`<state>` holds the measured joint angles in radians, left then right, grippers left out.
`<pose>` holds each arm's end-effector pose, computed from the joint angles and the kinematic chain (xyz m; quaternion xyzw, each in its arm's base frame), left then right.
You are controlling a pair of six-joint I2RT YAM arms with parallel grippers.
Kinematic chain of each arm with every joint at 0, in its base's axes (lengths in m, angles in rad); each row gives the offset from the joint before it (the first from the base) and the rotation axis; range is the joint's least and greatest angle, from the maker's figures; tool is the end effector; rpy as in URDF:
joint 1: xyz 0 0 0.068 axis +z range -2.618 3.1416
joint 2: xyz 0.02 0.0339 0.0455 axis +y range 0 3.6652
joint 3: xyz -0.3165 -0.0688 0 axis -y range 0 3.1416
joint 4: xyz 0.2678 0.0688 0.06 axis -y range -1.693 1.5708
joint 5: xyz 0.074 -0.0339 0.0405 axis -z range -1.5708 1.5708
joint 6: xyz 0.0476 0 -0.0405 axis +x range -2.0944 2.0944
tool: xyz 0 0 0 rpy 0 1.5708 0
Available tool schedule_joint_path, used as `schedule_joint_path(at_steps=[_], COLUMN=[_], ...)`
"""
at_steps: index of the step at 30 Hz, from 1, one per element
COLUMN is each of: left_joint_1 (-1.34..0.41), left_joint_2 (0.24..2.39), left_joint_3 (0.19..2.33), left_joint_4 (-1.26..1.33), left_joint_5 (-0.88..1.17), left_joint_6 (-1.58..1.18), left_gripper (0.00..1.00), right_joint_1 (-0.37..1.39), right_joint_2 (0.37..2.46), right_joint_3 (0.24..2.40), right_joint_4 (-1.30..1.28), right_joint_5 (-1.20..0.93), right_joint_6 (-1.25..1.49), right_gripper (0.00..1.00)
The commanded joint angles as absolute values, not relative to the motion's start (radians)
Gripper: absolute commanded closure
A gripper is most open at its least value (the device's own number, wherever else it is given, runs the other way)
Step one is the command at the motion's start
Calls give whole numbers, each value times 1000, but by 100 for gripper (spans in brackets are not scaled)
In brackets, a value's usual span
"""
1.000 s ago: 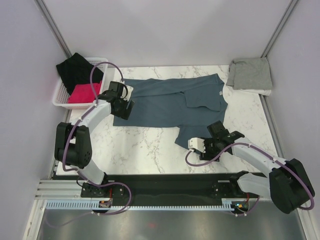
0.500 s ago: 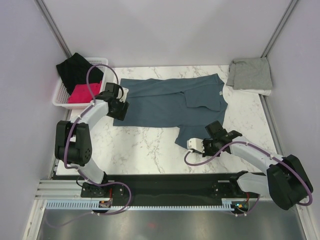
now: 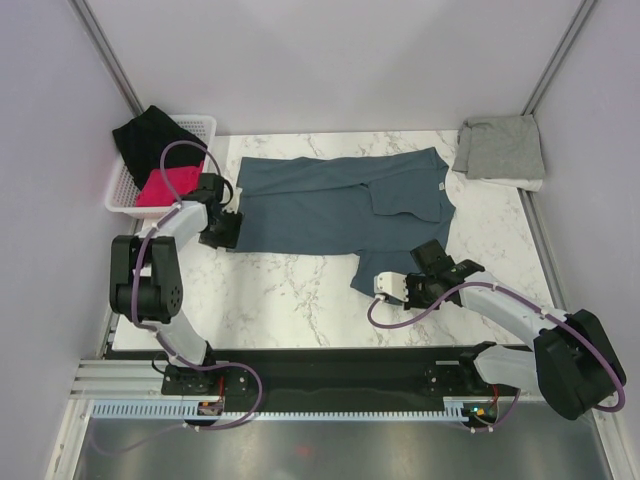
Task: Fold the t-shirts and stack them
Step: Fold the tshirt
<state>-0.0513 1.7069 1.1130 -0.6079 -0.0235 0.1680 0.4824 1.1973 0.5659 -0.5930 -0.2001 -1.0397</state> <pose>0.3619 -0.0175 0.2135 0.1054 0.9773 0.0222 0.1825 0.1702 0.0998 0.1851 -0.6884 0.6978 0.0474 0.1919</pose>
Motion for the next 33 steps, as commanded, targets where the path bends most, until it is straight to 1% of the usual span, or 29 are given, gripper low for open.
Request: schedule_joint_path(at_steps=[1,6,12,14,16,18,19,21,22,23,29,33], left_joint_1=[-52,-49,-46,-46,-46,-46,-46,-44,-44,-43,-40,-40], left_joint_2=[1747,1793,1832,1839,1842,1844,1841,1832,1827,1819,1758,1726], left_joint_3=[1135,1161,1183,1189,1192,1190,1190,1189,1189,1187,1215,1296], left_joint_4=[-612,-604,-597,-597,-598,-600,-603,-610,-618,-623,-655,-666], left_joint_5=[18,17,25,31,37,41,43,48,51,54,75,84], left_joint_6=[140,140,138,138,141,146,144,147,150,153,175,179], left_gripper=[43,46,47,51,57,68,79,88,96,98,98,98], right_joint_1=[483,483,483,483,483,483,483,483,482,480,445,402], right_joint_2=[1201,1203,1195,1195,1196,1198,1198,1198,1198,1193,1180,1178], right_joint_3=[607,612,598,598,598,600,600,603,606,615,678,762], right_joint_4=[-566,-563,-558,-558,-557,-557,-557,-555,-555,-555,-563,-565], right_joint_5=[-189,-176,-178,-175,-172,-170,-170,-164,-160,-149,-121,-103], right_joint_6=[-1029,-1028,-1017,-1015,-1015,-1015,-1015,-1009,-1002,-985,-953,-930], right_gripper=[100,100,100,100,100,100,100,100,100,100,100,100])
